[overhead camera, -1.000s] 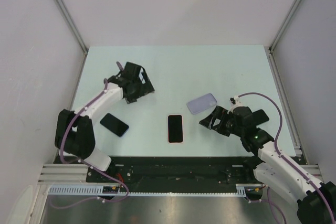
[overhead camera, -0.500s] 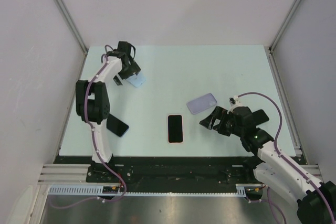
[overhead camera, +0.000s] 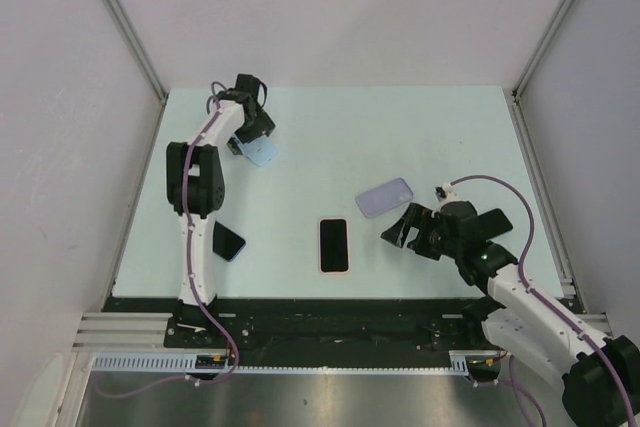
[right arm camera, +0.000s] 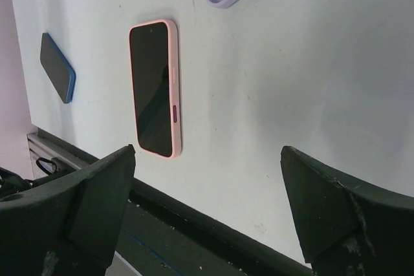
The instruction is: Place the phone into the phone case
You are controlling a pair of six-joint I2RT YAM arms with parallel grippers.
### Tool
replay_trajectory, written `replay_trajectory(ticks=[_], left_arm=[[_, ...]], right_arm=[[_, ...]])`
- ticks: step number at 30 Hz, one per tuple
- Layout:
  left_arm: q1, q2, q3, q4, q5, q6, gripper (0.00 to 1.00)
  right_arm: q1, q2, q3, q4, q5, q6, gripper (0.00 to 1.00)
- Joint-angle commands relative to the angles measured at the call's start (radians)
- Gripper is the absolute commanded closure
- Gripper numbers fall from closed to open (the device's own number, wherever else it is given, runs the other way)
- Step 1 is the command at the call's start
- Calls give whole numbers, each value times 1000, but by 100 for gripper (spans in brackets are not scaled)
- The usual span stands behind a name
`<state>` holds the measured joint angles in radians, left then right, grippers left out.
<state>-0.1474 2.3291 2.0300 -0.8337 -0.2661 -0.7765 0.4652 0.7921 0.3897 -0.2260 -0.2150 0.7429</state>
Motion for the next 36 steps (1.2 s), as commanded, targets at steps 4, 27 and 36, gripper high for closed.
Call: replay_trajectory(ticks=[4, 27, 36], left_arm=[[3, 65, 71, -48, -18, -49, 0], [2, -273, -498, 217, 407, 157, 36], [2, -580, -950, 484, 681, 129, 39]], right_arm=[[-37, 9, 44, 22, -17, -37, 2], [-60, -59, 51, 39, -124, 41, 4], [-17, 44, 60, 215, -162, 138, 7]])
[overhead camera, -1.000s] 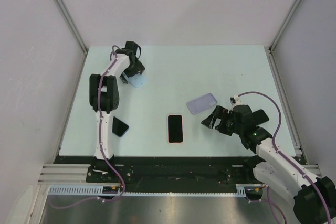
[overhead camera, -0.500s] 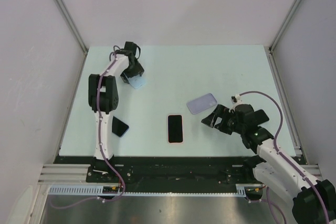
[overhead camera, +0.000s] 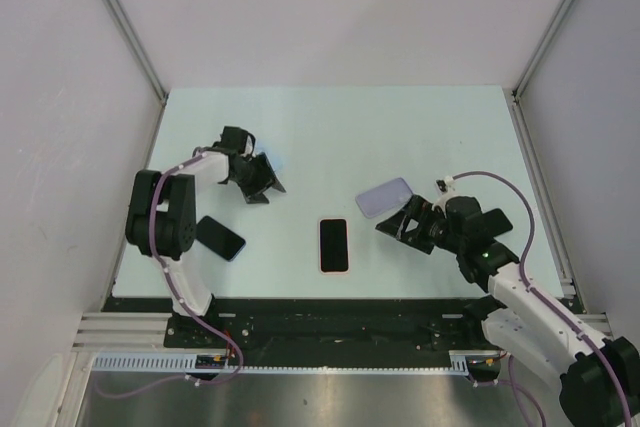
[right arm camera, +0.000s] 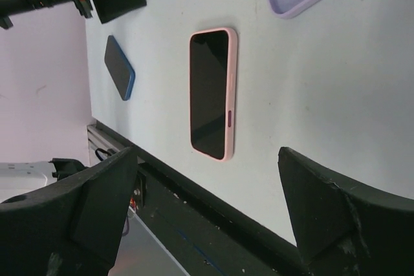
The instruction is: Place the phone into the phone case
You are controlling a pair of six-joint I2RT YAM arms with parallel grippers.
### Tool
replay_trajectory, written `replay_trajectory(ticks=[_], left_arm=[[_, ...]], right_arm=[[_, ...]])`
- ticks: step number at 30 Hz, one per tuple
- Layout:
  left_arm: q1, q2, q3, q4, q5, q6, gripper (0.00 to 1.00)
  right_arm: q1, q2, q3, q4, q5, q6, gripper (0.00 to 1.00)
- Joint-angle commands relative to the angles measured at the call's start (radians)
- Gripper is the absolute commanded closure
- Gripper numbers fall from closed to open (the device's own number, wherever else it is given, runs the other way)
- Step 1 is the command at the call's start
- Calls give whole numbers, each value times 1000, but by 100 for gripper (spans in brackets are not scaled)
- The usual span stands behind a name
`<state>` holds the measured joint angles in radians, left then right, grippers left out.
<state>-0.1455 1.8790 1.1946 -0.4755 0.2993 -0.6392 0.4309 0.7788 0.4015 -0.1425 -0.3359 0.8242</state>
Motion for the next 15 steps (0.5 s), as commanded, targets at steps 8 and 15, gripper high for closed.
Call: replay_trajectory(ticks=[8, 15], left_arm=[[0, -173, 74, -106, -379, -14, 3], [-2, 66, 414, -323, -487, -108, 0]], right_arm=[[158, 123, 106, 162, 79, 44, 7], [220, 103, 108, 87, 147, 1, 7]])
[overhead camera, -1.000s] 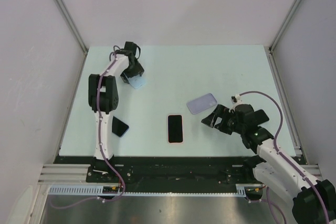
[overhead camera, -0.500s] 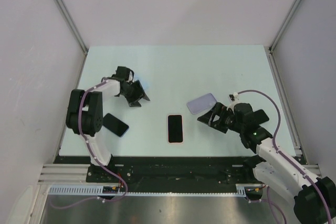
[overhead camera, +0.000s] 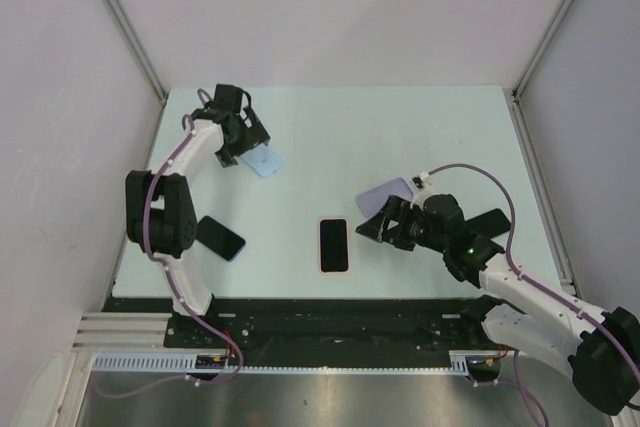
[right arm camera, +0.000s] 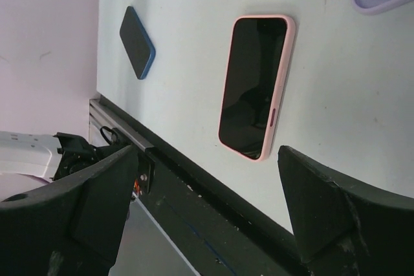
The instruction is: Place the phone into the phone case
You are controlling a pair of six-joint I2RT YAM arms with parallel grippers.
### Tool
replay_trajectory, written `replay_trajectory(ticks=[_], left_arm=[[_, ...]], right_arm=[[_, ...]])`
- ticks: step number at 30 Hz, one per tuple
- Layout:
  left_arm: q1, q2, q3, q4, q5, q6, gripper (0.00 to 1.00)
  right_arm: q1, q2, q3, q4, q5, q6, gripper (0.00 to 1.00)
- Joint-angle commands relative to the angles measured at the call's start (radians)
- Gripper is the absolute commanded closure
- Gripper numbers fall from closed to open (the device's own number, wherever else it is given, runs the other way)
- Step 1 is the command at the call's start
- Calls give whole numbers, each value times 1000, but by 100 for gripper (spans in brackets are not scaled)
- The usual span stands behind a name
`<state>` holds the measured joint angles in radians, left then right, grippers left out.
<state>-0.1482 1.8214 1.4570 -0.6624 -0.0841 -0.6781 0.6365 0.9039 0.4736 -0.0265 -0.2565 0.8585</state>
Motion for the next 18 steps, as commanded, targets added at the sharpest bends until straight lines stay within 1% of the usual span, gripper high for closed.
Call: replay_trajectory(ticks=[1, 3, 8, 11, 12, 15, 18], left_arm=[[2, 147, 176, -150, -98, -81, 0], [1, 202, 244, -189, -103, -119, 0], [-5, 262, 305, -203, -138, -211, 2], [-17, 312, 353, -195, -141, -216, 4], [-22, 329, 397, -206, -150, -213, 4], [-39, 403, 494, -267, -172, -218, 4], [-50, 456, 554, -322, -184, -232, 4]], right_arm=[[14, -28, 36, -42, 65, -42, 7], [17, -55, 36, -62, 72, -55, 7], [19, -132, 36, -111, 88, -90, 7], [19, -175, 34, -148, 102, -113, 6], [19, -189, 36, -157, 105, -119, 6], [14, -201, 36, -179, 109, -139, 6], [11, -211, 34, -188, 105, -151, 6]])
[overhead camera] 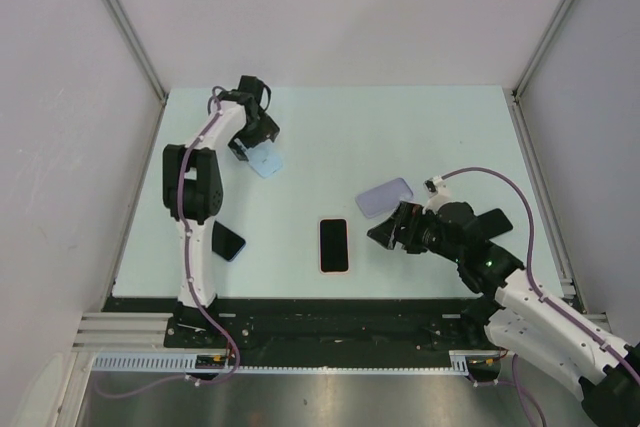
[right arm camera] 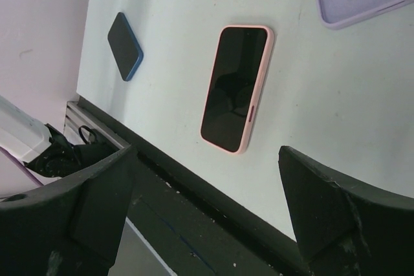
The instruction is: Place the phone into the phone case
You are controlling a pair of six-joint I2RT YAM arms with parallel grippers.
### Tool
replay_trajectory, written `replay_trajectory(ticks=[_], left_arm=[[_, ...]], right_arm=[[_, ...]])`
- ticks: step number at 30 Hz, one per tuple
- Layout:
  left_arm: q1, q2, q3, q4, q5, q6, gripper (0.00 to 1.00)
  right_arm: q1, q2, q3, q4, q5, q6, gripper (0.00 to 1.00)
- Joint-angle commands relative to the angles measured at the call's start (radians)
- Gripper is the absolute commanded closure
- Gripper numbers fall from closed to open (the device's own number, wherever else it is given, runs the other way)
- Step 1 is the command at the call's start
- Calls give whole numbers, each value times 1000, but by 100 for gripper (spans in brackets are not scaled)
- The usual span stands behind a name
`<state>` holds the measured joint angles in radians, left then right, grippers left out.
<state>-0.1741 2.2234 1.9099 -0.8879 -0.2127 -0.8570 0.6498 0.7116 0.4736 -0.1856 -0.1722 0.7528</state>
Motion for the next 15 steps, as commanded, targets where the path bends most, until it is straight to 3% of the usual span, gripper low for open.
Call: replay_trajectory(ticks=[1, 6, 15], left_arm=[[-27, 61, 106, -108, -62, -56, 4], [-27, 84, 104, -155, -91, -96, 4], [-30, 134, 113, -91, -19, -44, 0]], right_arm=[[-3, -23, 36, -31, 19, -47, 6], [-10, -34, 36, -35, 14, -64, 6], [-52, -70, 37, -64, -9, -93, 5]])
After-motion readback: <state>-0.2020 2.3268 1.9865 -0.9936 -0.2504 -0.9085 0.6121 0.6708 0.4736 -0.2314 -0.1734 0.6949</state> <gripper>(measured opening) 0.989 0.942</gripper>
